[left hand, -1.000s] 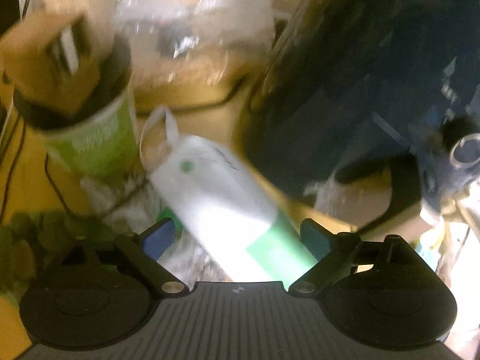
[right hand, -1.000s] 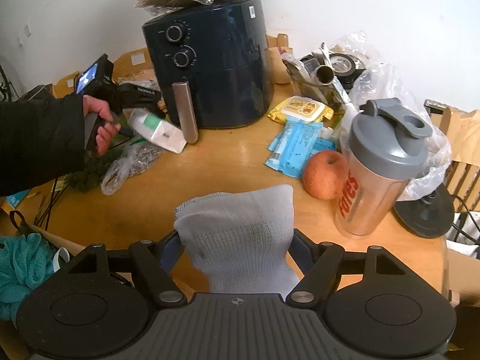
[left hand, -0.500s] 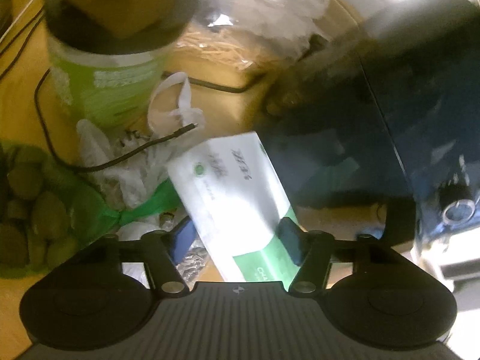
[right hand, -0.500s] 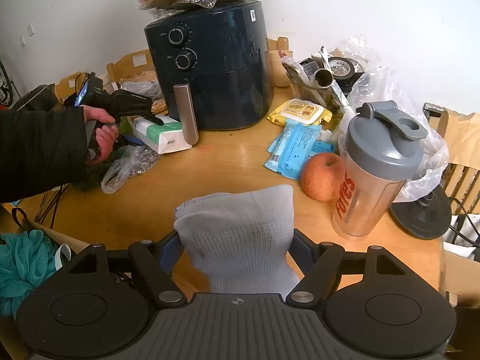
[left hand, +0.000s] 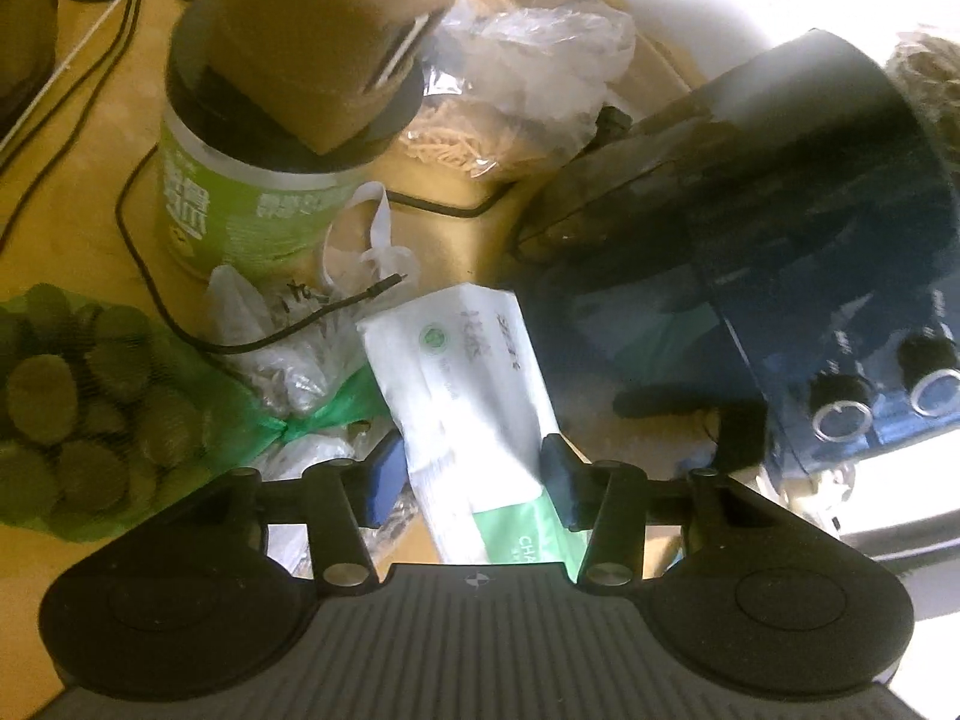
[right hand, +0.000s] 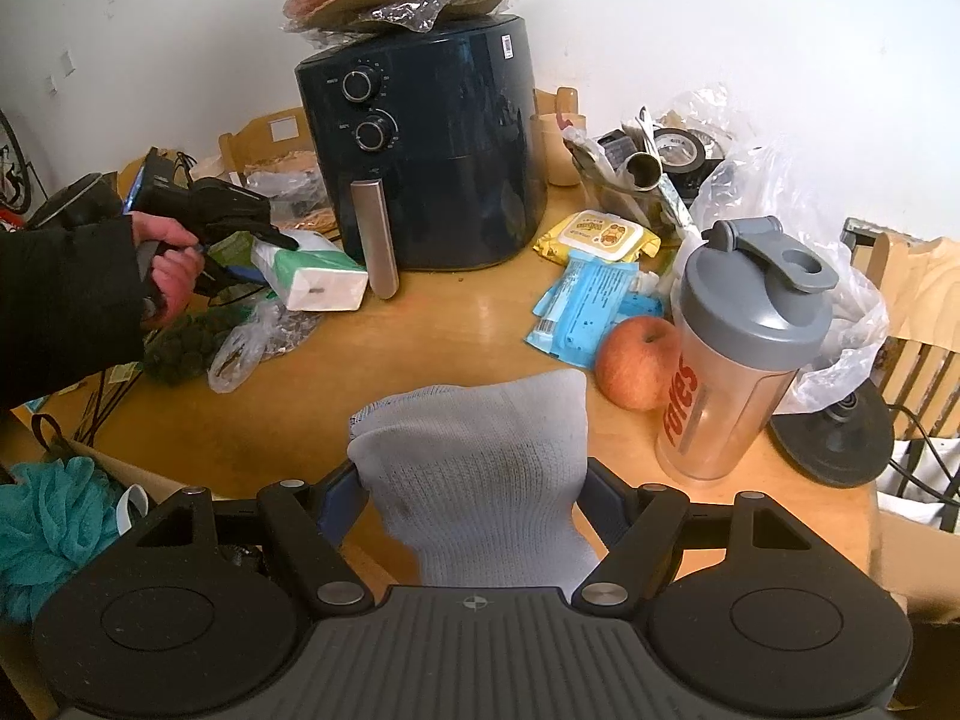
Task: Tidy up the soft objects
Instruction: 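Lift the tissue pack with the left tool toward the box while the right tool carries the sock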
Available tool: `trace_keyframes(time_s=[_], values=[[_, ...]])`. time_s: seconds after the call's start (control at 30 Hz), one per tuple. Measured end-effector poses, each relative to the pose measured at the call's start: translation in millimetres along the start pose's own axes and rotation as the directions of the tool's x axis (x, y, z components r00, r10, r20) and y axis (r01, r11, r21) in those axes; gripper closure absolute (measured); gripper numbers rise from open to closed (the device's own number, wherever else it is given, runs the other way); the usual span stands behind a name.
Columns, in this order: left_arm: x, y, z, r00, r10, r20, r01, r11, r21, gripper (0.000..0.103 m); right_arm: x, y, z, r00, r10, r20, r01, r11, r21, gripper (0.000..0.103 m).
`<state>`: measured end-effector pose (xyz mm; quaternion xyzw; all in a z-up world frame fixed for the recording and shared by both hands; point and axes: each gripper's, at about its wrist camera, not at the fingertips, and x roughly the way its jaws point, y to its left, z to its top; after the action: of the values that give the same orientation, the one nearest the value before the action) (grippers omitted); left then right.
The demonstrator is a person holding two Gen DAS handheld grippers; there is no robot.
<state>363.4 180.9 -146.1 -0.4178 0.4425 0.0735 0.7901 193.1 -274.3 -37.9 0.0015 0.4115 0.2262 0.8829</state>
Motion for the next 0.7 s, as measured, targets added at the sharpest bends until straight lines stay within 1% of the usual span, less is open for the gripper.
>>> trace_keyframes(time_s=[0.07,0.2,0.37,0.53,0.7], values=[[-8,-1,-2,1.000,-0.007,0.000,0.007,1.000,0.017,0.057,-2,1,0,1.000,0.005,0.004,-0.005,1.000,-0.004,0.026],[-29,-8,-10,0.999,-0.034,0.007,0.033,0.996,0.084,0.058,-6,2,1,1.000,0.020,0.011,-0.020,1.000,-0.013,0.026],[-55,-16,-23,0.997,-0.076,0.015,0.073,0.983,0.171,0.058,-12,3,1,0.999,0.039,0.018,-0.039,0.999,-0.028,0.026],[-85,-27,-38,0.994,-0.107,0.020,0.098,0.962,0.256,0.058,-19,4,2,0.998,0.056,0.029,-0.055,0.998,-0.040,0.026],[-116,-38,-53,0.989,-0.145,0.016,0.131,0.932,0.339,0.058,-27,6,0,0.996,0.079,0.038,-0.077,0.996,-0.049,0.026]])
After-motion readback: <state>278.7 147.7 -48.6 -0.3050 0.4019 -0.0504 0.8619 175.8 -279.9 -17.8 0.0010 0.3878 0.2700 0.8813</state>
